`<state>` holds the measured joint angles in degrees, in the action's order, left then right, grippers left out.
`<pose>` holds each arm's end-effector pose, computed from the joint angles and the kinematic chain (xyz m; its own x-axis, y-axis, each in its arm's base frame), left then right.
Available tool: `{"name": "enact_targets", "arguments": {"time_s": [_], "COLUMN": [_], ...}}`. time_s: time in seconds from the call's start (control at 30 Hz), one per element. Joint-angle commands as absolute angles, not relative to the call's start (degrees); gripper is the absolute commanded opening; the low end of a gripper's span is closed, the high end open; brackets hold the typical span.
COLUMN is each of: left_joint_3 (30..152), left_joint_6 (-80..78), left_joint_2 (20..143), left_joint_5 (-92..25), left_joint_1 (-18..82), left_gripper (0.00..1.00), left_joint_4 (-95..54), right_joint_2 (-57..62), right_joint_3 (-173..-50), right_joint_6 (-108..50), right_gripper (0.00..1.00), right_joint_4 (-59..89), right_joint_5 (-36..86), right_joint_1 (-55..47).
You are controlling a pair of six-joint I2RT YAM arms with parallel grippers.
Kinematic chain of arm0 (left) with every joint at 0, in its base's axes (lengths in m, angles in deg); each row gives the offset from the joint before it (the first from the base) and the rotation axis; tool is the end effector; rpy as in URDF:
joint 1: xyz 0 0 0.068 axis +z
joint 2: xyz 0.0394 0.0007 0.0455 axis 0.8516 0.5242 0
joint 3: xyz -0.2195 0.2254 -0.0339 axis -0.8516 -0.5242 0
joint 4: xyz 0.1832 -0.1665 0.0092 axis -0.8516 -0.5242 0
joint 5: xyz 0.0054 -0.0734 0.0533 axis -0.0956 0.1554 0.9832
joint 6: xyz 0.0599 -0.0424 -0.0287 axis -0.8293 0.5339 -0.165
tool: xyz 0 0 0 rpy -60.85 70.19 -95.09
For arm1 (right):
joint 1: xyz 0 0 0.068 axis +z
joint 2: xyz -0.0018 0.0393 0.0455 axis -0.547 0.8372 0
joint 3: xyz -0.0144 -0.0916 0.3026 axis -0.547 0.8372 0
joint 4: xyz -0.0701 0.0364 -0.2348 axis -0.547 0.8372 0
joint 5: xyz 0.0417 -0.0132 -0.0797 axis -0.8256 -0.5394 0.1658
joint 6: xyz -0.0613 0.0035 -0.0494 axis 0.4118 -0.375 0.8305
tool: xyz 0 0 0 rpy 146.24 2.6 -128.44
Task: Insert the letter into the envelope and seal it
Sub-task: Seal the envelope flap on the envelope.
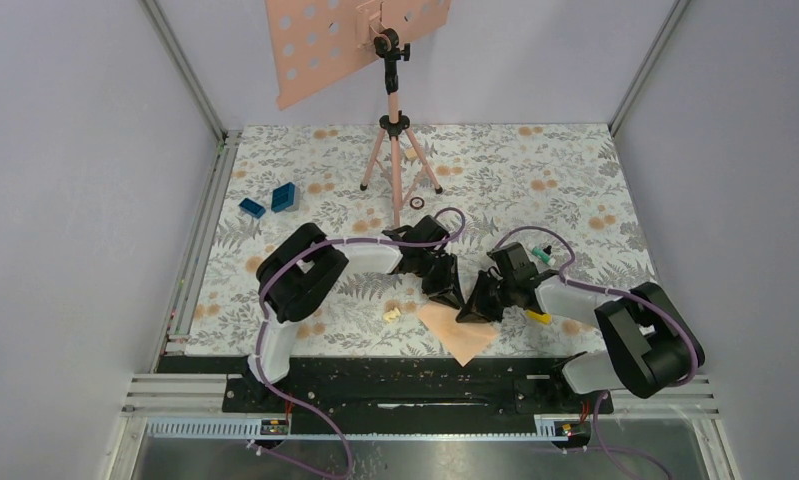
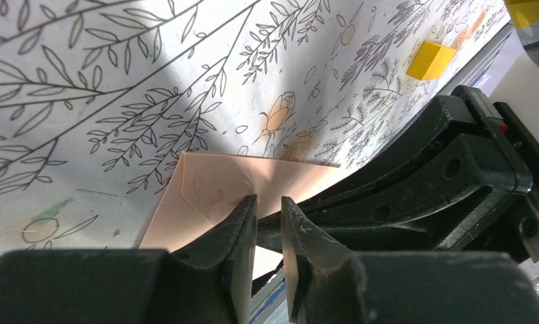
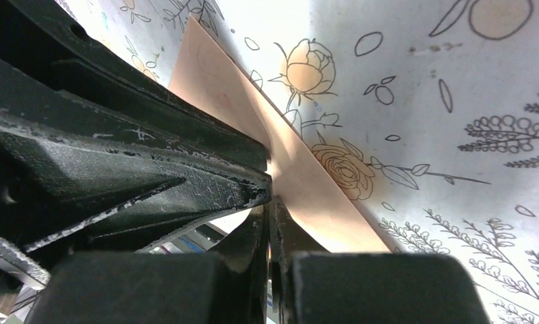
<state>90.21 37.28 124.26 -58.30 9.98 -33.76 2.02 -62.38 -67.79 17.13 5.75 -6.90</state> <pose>0.2629 -0.3517 0.1509 -0.9895 0.1445 0.0071 0.0969 0.6985 -0.7090 0.1908 0.1283 0.1565 -0.9644 0.2373 -0.1170 0.1031 0.7442 0.6599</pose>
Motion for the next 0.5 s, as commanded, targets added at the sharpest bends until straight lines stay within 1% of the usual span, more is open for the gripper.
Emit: {"name": "enact_targets", "arguments": {"time_s": [0.0,0.2,0.47], "left_joint_3": [88.8,87.6,85.3], "left_joint_6": [37.0,37.9,40.5], "left_joint_2": [121.9,121.4,117.1], "left_joint_5": [-57.3,-58.3,-62.2], "left_joint_1": [11.0,13.3,13.8], "left_gripper": [0.22,0.22,0.22], "left_joint_4": [-34.6,-32.8,-29.4], "right_joint_2": [-0.1,-1.5,1.4], "right_joint_3": [-61.1,-61.4,-60.8], "right_joint_6": [-65.8,-62.7,-63.3], "right_gripper": [0.00,0.00,0.00], "right_joint_4": [20.9,24.0,21.9], "right_joint_5": [9.9,10.7,10.4], "right_joint_1": [-6.4,-6.4,-6.4]}}
